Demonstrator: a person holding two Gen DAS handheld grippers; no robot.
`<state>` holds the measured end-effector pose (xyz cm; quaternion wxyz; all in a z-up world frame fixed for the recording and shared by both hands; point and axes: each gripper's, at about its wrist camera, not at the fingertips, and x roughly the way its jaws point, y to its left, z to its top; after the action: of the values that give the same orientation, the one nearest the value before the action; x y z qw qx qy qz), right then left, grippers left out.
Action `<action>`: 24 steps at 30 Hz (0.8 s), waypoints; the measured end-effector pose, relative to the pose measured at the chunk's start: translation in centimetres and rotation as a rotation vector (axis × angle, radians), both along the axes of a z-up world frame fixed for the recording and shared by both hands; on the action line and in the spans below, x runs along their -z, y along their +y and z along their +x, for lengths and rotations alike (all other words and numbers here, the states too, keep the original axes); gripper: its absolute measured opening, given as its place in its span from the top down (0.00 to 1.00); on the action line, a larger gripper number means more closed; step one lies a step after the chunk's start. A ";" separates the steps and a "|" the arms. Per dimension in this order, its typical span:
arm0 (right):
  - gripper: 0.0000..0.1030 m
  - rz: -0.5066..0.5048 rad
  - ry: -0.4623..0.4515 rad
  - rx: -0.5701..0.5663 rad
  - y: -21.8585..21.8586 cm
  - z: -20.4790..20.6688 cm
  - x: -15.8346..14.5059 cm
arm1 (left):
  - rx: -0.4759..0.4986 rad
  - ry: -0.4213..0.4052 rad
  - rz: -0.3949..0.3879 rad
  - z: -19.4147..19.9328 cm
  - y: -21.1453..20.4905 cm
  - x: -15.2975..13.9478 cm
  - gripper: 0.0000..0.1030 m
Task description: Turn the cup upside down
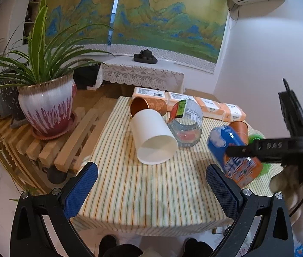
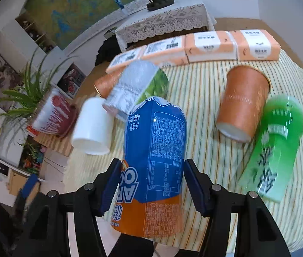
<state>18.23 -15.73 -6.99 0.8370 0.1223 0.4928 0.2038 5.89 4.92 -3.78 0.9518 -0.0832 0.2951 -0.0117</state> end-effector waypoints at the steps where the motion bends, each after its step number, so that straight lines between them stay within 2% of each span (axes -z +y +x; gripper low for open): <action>1: 0.46 0.002 0.007 0.011 0.1 0.0 0.5 | 0.002 0.004 -0.004 0.0 0.0 0.0 0.01; 8: 0.43 -0.005 0.022 -0.004 0.8 0.0 1.9 | 0.000 0.042 -0.040 0.5 0.5 0.1 0.01; 18: 0.38 -0.025 -0.052 -0.010 0.4 -1.5 0.9 | 0.040 0.131 -0.083 2.2 -0.2 0.4 0.01; 24: 0.38 -0.012 -0.125 -0.003 -1.9 -4.8 -0.9 | 0.101 0.252 -0.154 5.3 -1.7 0.1 0.01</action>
<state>13.46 -17.62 -6.13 0.8666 0.1038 0.4408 0.2093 11.14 3.18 -3.93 0.8962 -0.1419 0.4142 -0.0717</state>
